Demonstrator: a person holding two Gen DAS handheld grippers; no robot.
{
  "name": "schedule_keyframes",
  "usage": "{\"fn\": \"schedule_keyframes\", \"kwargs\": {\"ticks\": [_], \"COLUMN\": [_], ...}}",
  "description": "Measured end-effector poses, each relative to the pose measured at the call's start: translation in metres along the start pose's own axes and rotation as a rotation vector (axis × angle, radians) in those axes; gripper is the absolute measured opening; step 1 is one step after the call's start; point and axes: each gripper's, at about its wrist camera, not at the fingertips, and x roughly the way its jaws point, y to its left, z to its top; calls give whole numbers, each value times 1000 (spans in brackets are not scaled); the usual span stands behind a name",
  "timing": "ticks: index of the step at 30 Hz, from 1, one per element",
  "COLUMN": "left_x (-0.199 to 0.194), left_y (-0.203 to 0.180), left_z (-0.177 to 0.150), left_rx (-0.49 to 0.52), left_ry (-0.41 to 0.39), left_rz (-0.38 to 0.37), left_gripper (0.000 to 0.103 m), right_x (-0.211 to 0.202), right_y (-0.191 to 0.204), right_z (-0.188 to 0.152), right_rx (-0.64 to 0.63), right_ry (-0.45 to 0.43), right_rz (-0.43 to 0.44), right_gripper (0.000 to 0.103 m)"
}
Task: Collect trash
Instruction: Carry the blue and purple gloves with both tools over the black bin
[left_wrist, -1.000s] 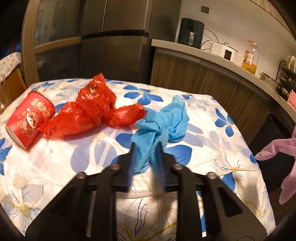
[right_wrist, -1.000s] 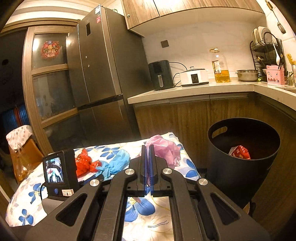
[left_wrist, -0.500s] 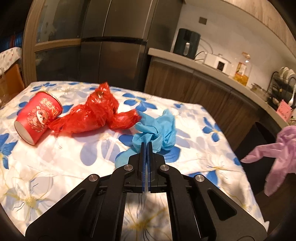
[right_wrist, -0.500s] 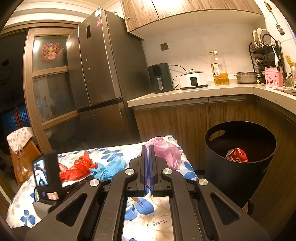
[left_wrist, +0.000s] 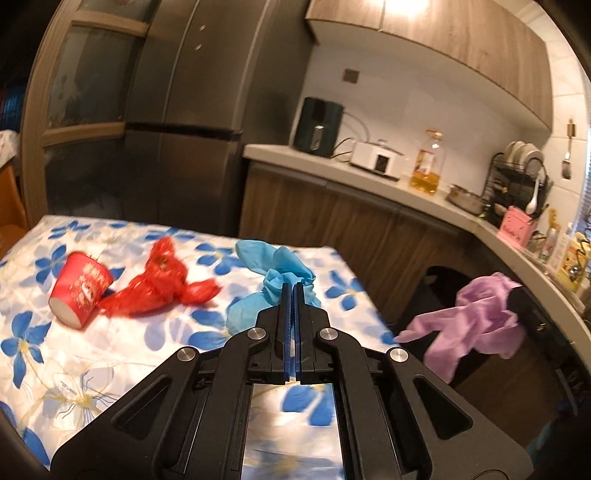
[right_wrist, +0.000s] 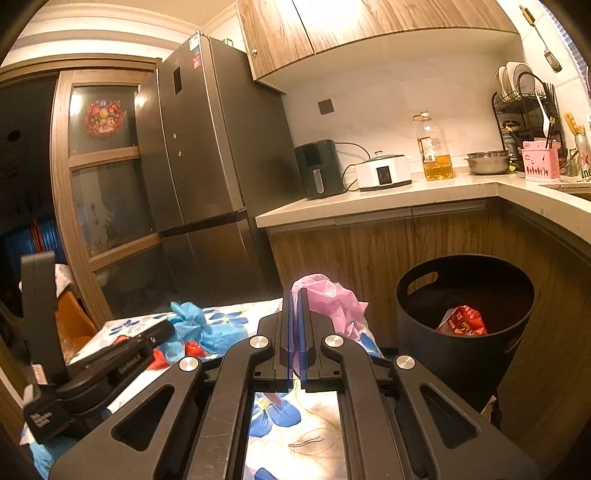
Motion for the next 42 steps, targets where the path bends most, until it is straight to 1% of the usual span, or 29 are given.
{"fn": "schedule_keyframes", "kwargs": {"ticks": [6,20,26,33,37,42], "left_x": [-12,-6,5,17,32,50], "left_y": [-29,-95,-121,-158,-180,-202], "left_z": [7,15,23,37,40,39], "left_rx": [39,118,139,171,176,200], "left_ry": [-27,-44,-49,-83,-75,-70], "left_rz": [-33,-120,-164,-230,-271,-301], "left_gripper": [0,0,0,0,0,0], "right_x": [-10,-23,-24,-20,-15,-2], "right_y": [-12,-55,-79,-114,-133,-152], "right_z": [6,24,35,48,55,63], "right_rx": [10,32,34,51,60,65], "right_ry": [-15,-60,-89,-111,-118,-107], "right_rz": [-9,-79,-138,-210,-246,-270], "right_gripper": [3,3,3,3,3,3]}}
